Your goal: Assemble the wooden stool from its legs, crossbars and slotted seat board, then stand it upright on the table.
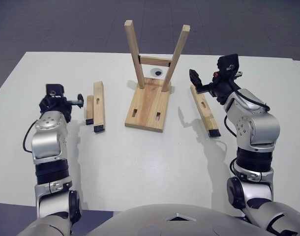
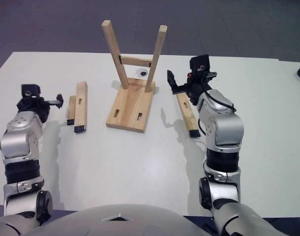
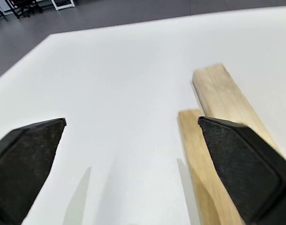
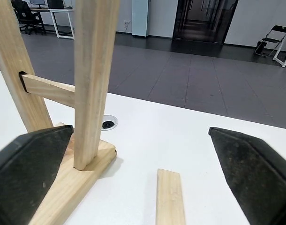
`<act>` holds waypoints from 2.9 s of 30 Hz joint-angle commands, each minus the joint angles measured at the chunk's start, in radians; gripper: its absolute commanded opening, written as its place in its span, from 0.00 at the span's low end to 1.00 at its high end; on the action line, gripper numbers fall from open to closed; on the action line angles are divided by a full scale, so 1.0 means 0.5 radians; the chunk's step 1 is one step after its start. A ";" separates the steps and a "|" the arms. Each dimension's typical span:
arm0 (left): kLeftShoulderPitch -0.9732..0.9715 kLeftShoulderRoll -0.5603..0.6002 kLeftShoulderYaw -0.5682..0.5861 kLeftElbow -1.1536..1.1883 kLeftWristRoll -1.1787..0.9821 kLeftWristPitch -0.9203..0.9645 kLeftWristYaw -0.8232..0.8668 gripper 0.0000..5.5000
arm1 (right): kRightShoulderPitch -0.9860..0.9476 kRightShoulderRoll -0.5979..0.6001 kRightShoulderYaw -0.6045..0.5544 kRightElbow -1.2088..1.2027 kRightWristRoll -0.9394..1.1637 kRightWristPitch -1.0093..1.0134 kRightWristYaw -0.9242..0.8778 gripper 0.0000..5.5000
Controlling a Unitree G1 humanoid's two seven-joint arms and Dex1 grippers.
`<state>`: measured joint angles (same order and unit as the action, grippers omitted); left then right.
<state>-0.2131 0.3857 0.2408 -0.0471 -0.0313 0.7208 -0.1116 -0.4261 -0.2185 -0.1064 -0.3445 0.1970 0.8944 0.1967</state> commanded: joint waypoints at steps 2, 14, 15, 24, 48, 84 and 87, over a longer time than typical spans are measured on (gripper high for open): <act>0.108 0.017 -0.176 0.091 0.070 -0.007 -0.060 0.98 | 0.056 0.076 -0.022 -0.174 0.075 0.091 -0.054 0.98; 0.146 0.070 -0.404 0.444 0.179 -0.152 -0.139 0.98 | 0.069 0.125 0.017 -0.178 0.102 0.128 -0.124 0.98; 0.158 0.074 -0.396 0.441 0.176 -0.151 -0.138 0.98 | 0.065 0.128 0.022 -0.182 0.106 0.132 -0.123 0.98; 0.183 0.141 -0.333 0.591 0.143 -0.123 -0.188 0.78 | 0.052 0.137 0.013 -0.200 0.130 0.127 -0.139 0.98; 0.218 0.142 -0.355 0.662 0.081 -0.149 -0.298 0.21 | -0.025 0.157 -0.058 -0.116 0.156 0.095 -0.216 0.98; 0.241 -0.030 -0.001 -0.030 -0.082 -0.560 -0.042 0.37 | -0.213 0.235 -0.069 -0.215 1.020 0.246 -0.162 0.98; 0.191 -0.044 0.074 0.146 -0.162 -0.387 -0.037 0.45 | -0.179 0.245 -0.057 -0.224 1.030 0.253 -0.183 0.98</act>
<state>-0.1054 0.3649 0.2472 -0.0454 -0.0838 0.4509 -0.1329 -0.5334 -0.1003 -0.1435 -0.4442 0.7074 1.0160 0.1174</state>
